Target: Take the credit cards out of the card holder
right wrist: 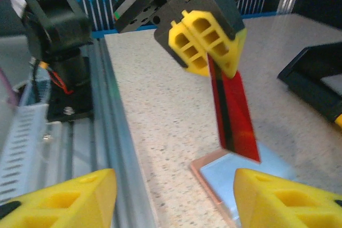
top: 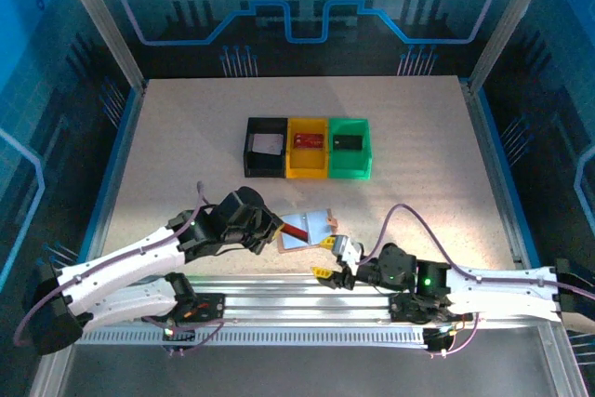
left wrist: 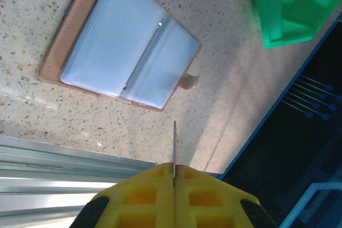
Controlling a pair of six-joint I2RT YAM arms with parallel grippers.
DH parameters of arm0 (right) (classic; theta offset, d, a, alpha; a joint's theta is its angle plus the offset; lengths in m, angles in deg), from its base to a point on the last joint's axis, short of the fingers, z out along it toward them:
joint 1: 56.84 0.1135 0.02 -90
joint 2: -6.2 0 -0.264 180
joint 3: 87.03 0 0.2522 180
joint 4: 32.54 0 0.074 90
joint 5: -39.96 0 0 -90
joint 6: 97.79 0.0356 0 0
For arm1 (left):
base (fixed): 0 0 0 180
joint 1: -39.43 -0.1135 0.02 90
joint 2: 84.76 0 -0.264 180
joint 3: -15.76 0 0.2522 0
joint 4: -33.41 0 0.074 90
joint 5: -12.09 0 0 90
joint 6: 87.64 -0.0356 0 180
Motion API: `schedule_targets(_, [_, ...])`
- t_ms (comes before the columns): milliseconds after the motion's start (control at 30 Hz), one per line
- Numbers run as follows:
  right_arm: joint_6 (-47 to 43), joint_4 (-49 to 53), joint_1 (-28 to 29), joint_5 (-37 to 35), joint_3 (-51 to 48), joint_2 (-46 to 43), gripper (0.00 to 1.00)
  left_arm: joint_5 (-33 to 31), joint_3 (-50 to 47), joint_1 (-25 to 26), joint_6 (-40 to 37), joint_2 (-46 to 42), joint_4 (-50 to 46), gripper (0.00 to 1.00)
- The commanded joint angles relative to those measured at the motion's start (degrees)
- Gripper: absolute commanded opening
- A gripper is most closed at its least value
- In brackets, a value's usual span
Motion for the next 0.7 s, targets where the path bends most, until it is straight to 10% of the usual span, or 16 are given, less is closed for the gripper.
schedule_targets(0, [-7.07, -9.85, 0.58, -3.63, 0.74, 4.83, 0.54, 3.87, 1.43, -0.33, 1.61, 0.79, 0.71, 0.0])
schedule_targets(667, [-10.88, -15.61, -1.48, -6.33, 2.88, 14.54, 0.2, 7.08, -0.05, -0.34, 2.12, -0.44, 4.37, 0.0])
